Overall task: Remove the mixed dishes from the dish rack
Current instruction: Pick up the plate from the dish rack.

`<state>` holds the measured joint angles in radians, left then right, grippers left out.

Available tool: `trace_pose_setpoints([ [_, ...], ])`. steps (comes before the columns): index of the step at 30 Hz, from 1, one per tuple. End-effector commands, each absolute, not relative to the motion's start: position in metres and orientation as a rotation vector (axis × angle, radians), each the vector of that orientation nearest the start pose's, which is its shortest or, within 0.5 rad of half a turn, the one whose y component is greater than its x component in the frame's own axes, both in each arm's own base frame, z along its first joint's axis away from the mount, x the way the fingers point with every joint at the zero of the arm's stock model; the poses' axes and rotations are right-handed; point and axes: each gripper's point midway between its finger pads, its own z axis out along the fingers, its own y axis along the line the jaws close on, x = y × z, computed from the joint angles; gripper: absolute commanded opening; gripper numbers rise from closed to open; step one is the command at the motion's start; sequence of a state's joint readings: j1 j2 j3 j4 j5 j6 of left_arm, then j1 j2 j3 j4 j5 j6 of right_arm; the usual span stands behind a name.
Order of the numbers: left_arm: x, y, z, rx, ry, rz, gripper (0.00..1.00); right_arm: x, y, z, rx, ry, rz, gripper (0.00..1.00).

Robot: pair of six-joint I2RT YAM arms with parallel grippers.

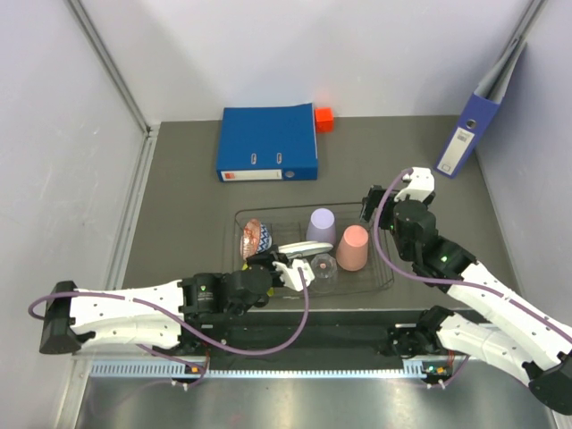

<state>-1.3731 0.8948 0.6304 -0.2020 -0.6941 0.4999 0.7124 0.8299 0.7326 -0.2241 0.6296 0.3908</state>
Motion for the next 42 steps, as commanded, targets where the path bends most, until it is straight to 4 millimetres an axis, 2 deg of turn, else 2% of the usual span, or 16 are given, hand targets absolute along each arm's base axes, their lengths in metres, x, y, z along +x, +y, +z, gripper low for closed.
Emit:
trace_pose_setpoints([
  [1, 0.179, -0.247, 0.228, 1.157, 1.402, 0.066, 0.0, 0.284, 0.127, 0.246, 0.153, 1.795, 0.22, 1.0],
  [8, 0.195, -0.227, 0.256, 1.035, 1.315, 0.216, 0.0, 0.284, 0.126, 0.245, 0.154, 1.797, 0.215, 1.0],
  [14, 0.201, -0.22, 0.265, 0.98, 1.238, 0.285, 0.0, 0.285, 0.128, 0.245, 0.157, 1.797, 0.217, 1.0],
  [28, 0.194, -0.22, 0.288, 0.983, 1.192, 0.197, 0.0, 0.285, 0.128, 0.244, 0.158, 1.8, 0.217, 1.0],
  [31, 0.192, -0.22, 0.302, 0.973, 1.192, 0.173, 0.0, 0.286, 0.13, 0.246, 0.157, 1.8, 0.225, 1.0],
  [35, 0.189, -0.219, 0.332, 0.931, 1.169, 0.11, 0.0, 0.286, 0.131, 0.253, 0.156, 1.795, 0.236, 1.0],
  [42, 0.185, -0.222, 0.375, 0.883, 1.096, 0.061, 0.0, 0.285, 0.129, 0.276, 0.16, 1.763, 0.25, 1.0],
])
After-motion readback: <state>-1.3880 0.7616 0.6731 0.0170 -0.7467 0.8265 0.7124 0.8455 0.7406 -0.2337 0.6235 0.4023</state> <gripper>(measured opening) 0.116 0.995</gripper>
